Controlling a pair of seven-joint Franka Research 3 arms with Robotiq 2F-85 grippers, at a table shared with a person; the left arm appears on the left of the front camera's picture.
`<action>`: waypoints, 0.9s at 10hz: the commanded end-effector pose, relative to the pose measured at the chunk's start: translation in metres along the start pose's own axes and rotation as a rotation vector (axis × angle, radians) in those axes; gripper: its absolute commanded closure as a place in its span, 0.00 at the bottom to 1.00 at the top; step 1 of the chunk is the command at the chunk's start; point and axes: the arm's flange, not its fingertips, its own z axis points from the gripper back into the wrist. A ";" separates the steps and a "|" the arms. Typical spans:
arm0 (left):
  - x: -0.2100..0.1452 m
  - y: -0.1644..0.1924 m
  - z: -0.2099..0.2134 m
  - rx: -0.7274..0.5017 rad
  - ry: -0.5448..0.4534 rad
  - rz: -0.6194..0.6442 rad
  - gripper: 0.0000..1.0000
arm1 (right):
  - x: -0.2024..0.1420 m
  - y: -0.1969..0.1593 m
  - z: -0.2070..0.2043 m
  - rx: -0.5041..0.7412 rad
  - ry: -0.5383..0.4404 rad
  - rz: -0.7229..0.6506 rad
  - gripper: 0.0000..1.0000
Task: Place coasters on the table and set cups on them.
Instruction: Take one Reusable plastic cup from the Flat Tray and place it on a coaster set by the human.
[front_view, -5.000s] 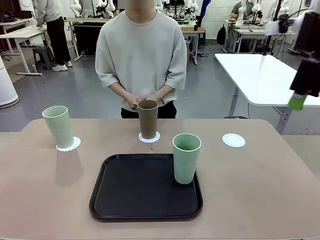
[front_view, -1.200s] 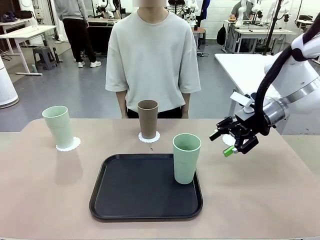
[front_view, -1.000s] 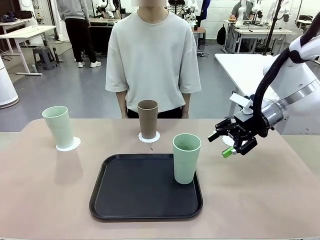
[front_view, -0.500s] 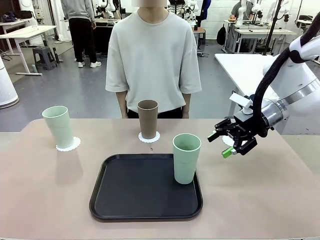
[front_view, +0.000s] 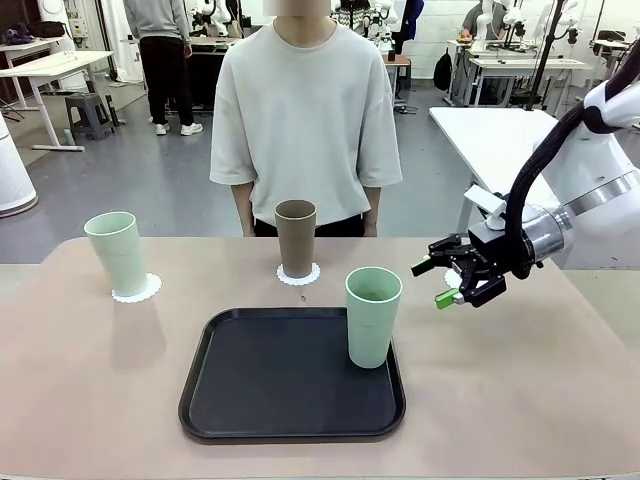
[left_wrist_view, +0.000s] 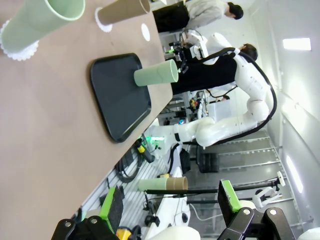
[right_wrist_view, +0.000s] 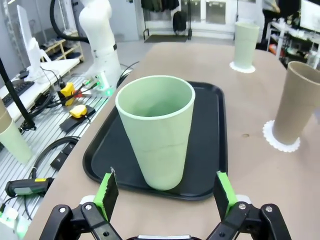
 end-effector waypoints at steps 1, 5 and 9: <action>0.000 -0.004 -0.001 0.002 -0.023 0.017 0.00 | -0.009 0.003 -0.007 0.027 -0.046 0.043 0.00; 0.000 -0.004 -0.001 0.002 -0.023 0.017 0.00 | -0.017 -0.001 -0.020 0.073 -0.075 0.041 0.00; 0.000 -0.004 -0.001 0.002 -0.023 0.017 0.00 | -0.030 -0.011 -0.043 0.092 -0.105 0.060 0.00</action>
